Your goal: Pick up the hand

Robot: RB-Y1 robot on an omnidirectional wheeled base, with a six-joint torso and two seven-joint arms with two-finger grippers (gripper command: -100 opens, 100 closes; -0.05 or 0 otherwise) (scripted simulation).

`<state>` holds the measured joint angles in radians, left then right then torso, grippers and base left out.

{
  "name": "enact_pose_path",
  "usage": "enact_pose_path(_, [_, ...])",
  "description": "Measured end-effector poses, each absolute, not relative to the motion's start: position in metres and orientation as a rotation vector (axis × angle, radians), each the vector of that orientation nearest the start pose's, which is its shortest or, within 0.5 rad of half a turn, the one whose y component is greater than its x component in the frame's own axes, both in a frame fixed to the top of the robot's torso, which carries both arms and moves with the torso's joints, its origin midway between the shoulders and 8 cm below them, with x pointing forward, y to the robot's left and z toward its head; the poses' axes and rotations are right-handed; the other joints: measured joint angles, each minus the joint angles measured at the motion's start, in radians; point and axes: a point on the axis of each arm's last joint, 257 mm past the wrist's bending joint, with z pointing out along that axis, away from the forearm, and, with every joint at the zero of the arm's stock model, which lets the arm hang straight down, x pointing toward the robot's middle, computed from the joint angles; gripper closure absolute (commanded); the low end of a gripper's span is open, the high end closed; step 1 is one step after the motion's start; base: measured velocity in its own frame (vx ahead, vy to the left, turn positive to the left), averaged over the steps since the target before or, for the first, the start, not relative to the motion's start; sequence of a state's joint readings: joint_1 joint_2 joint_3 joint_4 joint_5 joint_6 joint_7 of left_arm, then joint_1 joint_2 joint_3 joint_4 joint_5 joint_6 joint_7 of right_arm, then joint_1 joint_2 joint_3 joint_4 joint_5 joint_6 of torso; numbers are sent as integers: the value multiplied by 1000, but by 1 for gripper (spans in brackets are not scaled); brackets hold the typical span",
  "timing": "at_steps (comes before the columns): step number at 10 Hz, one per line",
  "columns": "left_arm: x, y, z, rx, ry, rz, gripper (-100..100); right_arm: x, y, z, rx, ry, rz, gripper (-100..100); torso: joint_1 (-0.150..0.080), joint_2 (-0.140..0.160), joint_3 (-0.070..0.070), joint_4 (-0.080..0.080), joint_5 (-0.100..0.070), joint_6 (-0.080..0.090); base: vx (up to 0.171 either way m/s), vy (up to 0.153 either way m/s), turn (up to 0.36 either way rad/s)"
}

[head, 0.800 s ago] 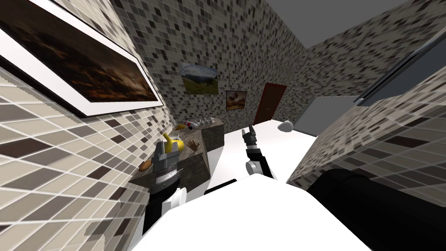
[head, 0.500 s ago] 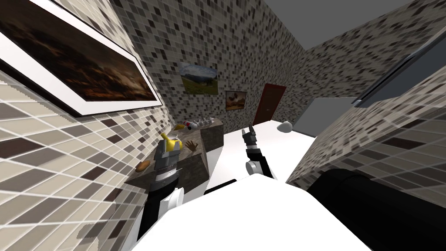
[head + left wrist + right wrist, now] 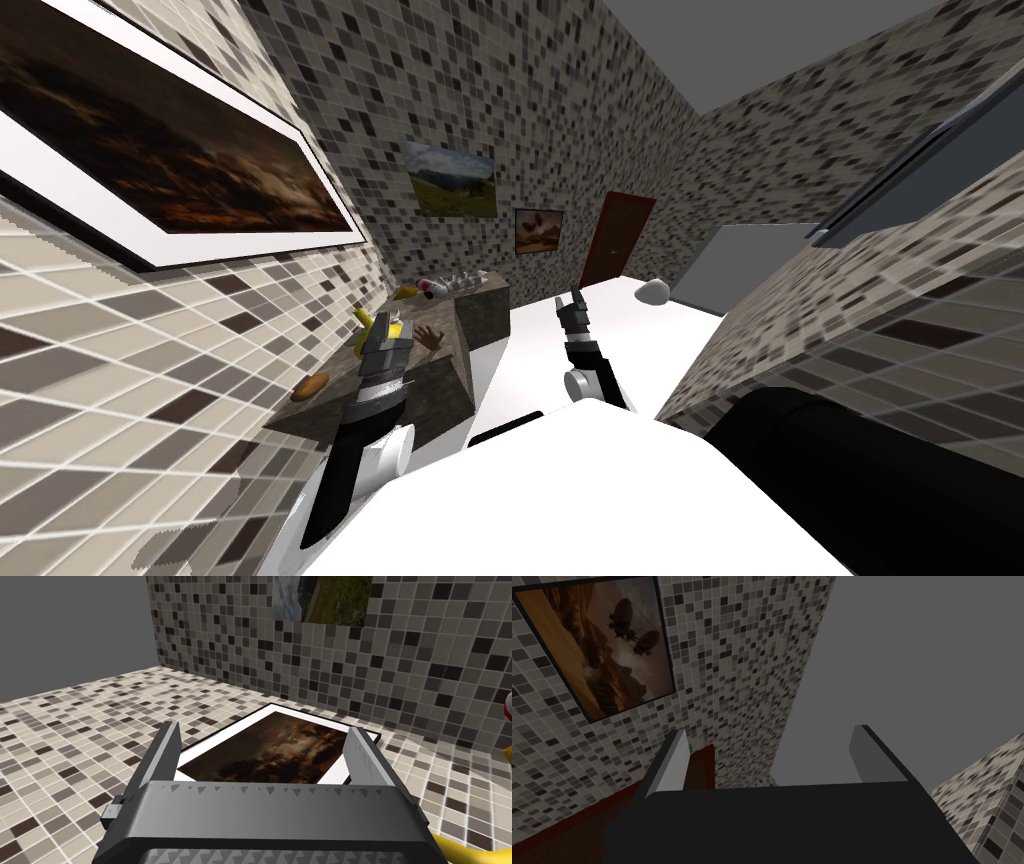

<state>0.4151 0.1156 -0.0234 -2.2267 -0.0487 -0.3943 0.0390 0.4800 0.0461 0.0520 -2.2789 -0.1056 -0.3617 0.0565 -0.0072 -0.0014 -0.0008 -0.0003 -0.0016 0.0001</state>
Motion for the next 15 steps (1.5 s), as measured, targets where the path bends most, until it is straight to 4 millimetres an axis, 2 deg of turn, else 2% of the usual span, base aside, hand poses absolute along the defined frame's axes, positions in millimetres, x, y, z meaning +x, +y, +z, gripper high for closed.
enact_pose_path(5, [407,261,7,-626,860,-1231,-100,369,-276,3,836,616,1355,0,0,1,0,0,0,0,12,-102,1])
enact_pose_path(9, [428,275,6,-643,915,-1139,-100,369,-276,3,836,616,1354,0,0,-1,0,0,0,0,22,-101,4])
enact_pose_path(11, [436,279,0,-666,943,-1106,-100,369,-276,3,836,617,1354,0,4,1,0,0,1,0,11,-54,1])
enact_pose_path(15, [454,296,3,-685,983,-1012,-100,369,-276,3,836,616,1354,0,1,0,0,0,0,0,17,-84,7])
